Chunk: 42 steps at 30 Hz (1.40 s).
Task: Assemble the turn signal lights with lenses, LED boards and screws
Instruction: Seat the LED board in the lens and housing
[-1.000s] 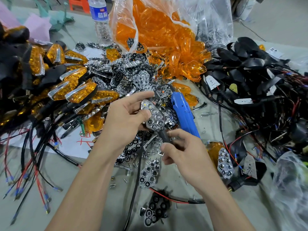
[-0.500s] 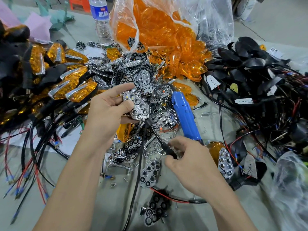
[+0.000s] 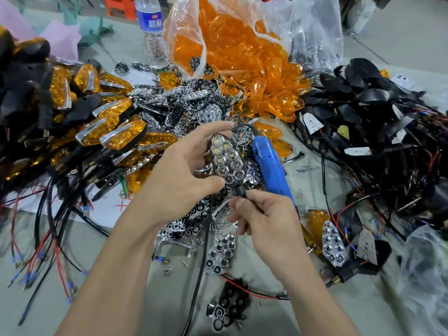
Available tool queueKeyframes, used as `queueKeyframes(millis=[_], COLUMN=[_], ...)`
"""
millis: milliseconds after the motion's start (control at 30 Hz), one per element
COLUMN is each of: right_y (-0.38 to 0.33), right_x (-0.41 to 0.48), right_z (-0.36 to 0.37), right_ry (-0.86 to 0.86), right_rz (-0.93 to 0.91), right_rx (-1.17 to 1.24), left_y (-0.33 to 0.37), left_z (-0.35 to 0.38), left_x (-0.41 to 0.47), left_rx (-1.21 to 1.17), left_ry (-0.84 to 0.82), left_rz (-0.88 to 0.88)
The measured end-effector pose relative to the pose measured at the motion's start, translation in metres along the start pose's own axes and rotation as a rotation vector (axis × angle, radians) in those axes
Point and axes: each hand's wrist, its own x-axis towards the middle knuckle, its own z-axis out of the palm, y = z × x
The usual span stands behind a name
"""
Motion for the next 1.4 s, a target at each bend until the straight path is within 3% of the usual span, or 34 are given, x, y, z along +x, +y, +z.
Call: queueKeyframes(millis=[233, 567, 900, 1400], right_y=[-0.001, 0.001, 0.001, 0.001], right_x=[-0.002, -0.007, -0.007, -0.003], right_z=[0.0, 0.002, 0.004, -0.002], right_ry=[-0.004, 0.006, 0.089, 0.088], right_rz=[0.007, 0.043, 0.043, 0.001], right_rx=[0.056, 0.118, 0.007, -0.052], left_y=[0.0, -0.006, -0.009, -0.008], left_z=[0.002, 0.006, 0.007, 0.01], left_x=[0.001, 0.003, 0.004, 0.008], left_rx=[0.006, -0.171, -0.141, -0.189], left_ry=[-0.004, 0.094, 0.164, 0.196], left_rz=[0.057, -0.045, -0.162, -0.181])
